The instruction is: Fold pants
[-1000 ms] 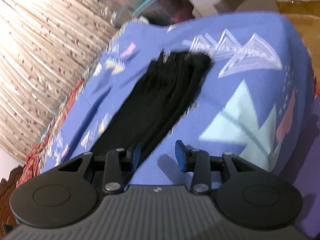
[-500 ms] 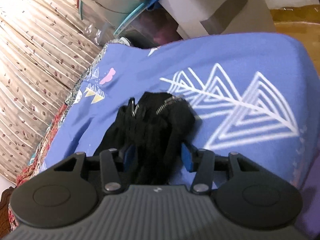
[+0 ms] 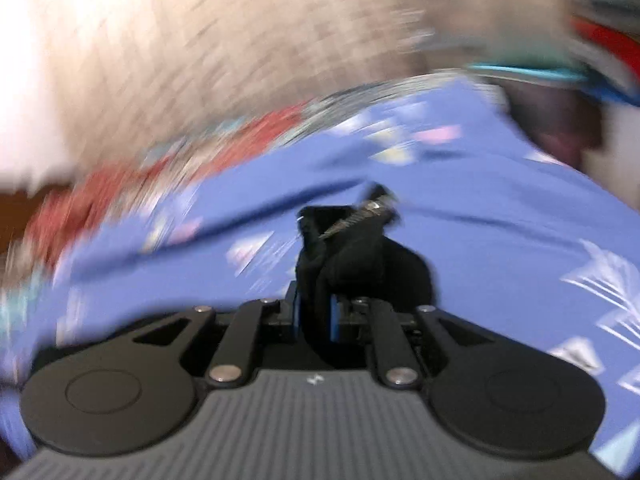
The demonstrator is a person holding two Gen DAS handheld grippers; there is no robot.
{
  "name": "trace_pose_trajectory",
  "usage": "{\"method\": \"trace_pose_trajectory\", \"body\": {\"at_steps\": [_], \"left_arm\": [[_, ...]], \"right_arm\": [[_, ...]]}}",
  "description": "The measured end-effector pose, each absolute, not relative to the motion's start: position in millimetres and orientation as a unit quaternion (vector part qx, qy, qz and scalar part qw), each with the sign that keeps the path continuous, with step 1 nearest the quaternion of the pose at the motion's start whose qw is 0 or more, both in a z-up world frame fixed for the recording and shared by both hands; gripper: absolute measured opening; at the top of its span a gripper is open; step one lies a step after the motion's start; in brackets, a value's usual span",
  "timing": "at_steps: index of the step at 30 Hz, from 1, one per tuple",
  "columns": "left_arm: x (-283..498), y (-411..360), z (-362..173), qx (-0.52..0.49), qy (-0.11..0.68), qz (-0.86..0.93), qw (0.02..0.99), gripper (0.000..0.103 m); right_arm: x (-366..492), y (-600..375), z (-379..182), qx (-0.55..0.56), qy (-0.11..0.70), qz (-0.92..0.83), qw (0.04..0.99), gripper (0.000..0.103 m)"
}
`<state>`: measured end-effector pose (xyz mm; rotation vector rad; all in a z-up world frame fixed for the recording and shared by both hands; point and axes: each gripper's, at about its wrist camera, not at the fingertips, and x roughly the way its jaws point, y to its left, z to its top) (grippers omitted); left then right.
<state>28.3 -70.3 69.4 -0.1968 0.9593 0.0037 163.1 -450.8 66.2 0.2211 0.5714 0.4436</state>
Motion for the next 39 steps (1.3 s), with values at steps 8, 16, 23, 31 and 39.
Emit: {"method": "trace_pose_trajectory", "body": {"at_steps": [8, 16, 23, 31, 39], "left_arm": [[6, -29, 70, -0.127, 0.452, 0.023, 0.883, 0.044], [-15, 1, 64, -0.163, 0.437, 0.015, 0.884, 0.046], [-28, 13, 72, -0.171, 0.414, 0.007, 0.894, 0.046], [-73, 79, 80, -0.220, 0.360, 0.066, 0.904, 0.056], [-89, 152, 55, -0.357, 0.340, 0.094, 0.865, 0.062]], "right_arm": [[131, -321, 5, -0.128, 0.351, 0.268, 0.888, 0.060], [132, -357, 56, 0.004, 0.324, 0.290, 0.900, 0.039], [174, -351, -5, 0.094, 0.437, 0.198, 0.873, 0.019], [149, -359, 26, 0.154, 0.384, 0.176, 0.893, 0.024], [140, -300, 21, 0.188, 0.414, 0.250, 0.855, 0.024]]}}
